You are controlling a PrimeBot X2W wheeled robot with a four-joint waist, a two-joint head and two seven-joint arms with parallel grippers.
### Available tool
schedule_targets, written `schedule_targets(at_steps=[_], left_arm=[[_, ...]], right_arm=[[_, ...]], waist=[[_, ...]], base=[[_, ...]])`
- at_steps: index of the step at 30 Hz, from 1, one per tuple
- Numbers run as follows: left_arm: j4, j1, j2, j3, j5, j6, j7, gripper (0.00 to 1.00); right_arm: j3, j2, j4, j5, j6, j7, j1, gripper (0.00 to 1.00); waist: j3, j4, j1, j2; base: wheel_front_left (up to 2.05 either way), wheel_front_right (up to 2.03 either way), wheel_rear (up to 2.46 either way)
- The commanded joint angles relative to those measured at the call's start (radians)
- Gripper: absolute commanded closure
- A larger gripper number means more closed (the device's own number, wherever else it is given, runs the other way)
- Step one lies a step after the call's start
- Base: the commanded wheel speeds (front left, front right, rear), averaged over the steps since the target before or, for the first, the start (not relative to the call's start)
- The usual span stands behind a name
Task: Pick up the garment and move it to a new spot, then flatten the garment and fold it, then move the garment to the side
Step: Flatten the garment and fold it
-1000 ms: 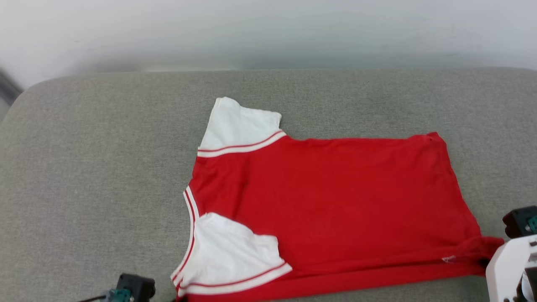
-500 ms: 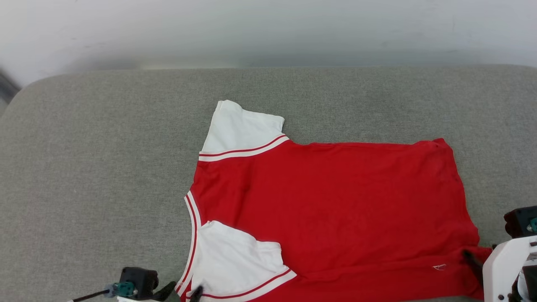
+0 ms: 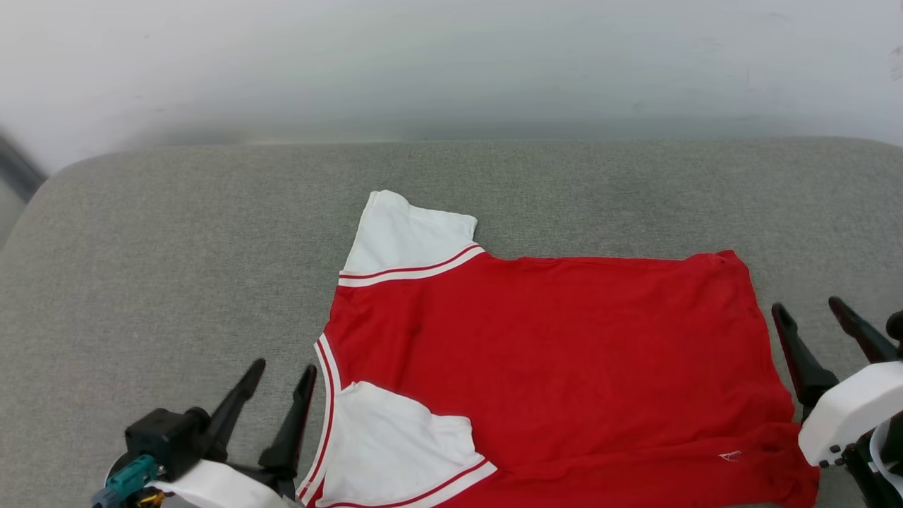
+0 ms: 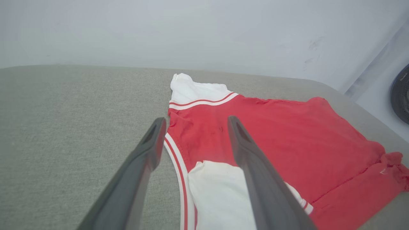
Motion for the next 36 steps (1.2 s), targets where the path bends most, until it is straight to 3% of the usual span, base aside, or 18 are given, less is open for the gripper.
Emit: schedule_targets(at_steps=[1,7,12,19,21,26,36], left_arm=[[-0.005,-0.012,-0.014,0.016,0.009,-0.006,-0.008,0.0],[-0.031,0.035,-0.123,0.162,0.129,-0.025,-0.015,0.0],[-0.038,0.055,-0.204,0.261,0.197,-0.074,-0.015,0.0],[-0.027,-0.027,-0.246,0.326,0.247,-0.152,-0.013,0.0],[-0.014,-0.064,-0.234,0.323,0.246,-0.169,-0.007,0.0],[0.008,-0.2,-0.13,0.304,0.256,-0.207,0.119,0.0],[0.07,-0.59,0.095,0.241,0.075,-0.242,0.519,0.0]], right_arm=[[-0.006,0.018,-0.004,-0.007,-0.001,-0.026,-0.011,0.0],[-0.026,0.088,0.003,-0.011,-0.001,-0.214,0.009,0.0],[-0.017,0.119,-0.009,-0.007,-0.001,-0.331,0.012,0.0],[-0.002,0.132,-0.018,-0.021,-0.001,-0.404,-0.027,0.0],[0.004,0.136,-0.02,-0.024,-0.001,-0.412,-0.039,0.0],[0.023,0.145,-0.031,-0.043,-0.001,-0.436,-0.073,0.0],[0.064,0.179,-0.03,-0.067,-0.001,-0.479,-0.147,0.0]], waist=[[-0.001,-0.002,0.0,-0.0001],[0.0,-0.015,0.0,-0.0001],[0.022,-0.033,0.0,-0.0001],[0.102,-0.071,0.0,-0.0001],[0.134,-0.088,0.0,-0.0001],[0.228,-0.139,0.0,-0.0001],[0.359,-0.237,0.0,-0.0001]], base=[[0.0,0.0,0.0],[0.0,0.0,0.0],[0.0,0.0,0.0],[0.0,0.0,0.0],[0.0,0.0,0.0],[0.0,0.0,0.0],[0.0,0.0,0.0]])
